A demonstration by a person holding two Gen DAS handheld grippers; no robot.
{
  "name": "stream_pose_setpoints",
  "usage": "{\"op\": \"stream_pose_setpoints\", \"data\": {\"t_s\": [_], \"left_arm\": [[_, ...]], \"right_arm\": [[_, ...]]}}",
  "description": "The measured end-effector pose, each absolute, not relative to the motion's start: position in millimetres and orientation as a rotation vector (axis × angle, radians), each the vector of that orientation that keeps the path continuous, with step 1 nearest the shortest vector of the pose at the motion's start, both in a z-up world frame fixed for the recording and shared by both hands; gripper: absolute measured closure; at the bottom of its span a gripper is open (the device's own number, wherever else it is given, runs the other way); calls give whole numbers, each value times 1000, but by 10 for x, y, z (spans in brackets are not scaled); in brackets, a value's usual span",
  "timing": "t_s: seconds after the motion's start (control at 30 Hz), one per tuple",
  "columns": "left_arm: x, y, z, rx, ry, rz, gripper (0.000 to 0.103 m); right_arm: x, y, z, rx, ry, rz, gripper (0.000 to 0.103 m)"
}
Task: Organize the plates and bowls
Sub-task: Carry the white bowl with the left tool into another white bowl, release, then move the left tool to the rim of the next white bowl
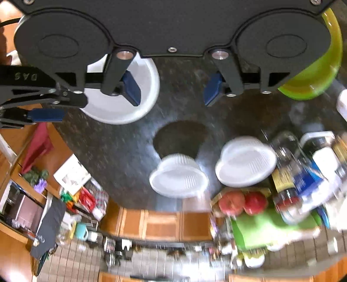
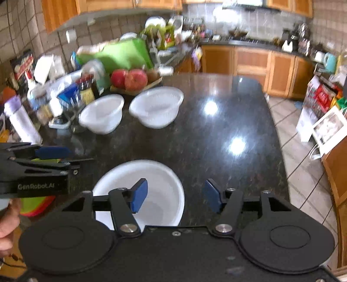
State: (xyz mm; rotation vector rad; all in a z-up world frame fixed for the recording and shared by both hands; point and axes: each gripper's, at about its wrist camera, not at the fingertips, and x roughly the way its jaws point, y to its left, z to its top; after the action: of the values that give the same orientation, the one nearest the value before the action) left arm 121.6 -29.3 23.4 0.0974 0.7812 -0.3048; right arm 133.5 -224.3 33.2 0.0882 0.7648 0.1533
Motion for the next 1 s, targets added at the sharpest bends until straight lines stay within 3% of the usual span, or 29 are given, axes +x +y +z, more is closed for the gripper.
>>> {"op": "stream_pose_setpoints", "data": {"t_s": [0.07, 0.13, 0.2, 0.33, 0.57, 0.8, 0.87, 1.0], "left_arm": [[1176, -303, 285, 117, 719, -279, 29], [1162, -320, 331, 138, 666, -260, 25], [1139, -313, 370, 143, 621, -259, 25], [1149, -298, 404, 131, 553, -248, 24], [1234, -255, 410, 88, 468, -187, 18], [1457, -182, 425, 34, 561, -256, 17], [1504, -172, 448, 21, 564, -272, 10], [1619, -198, 518, 22, 577, -315, 9]], "right_arm": [[1305, -2251, 394, 78, 711, 120, 28], [1281, -2252, 444, 63, 661, 88, 27], [1248, -2269, 495, 56, 596, 72, 26], [1127, -2292, 559, 90, 428, -16, 11], [1133, -2374, 598, 199, 269, -53, 11], [1178, -2464, 588, 194, 105, 132, 6], [1258, -2444, 646, 151, 114, 136, 6], [1499, -2453, 771, 81, 165, 194, 8]]}}
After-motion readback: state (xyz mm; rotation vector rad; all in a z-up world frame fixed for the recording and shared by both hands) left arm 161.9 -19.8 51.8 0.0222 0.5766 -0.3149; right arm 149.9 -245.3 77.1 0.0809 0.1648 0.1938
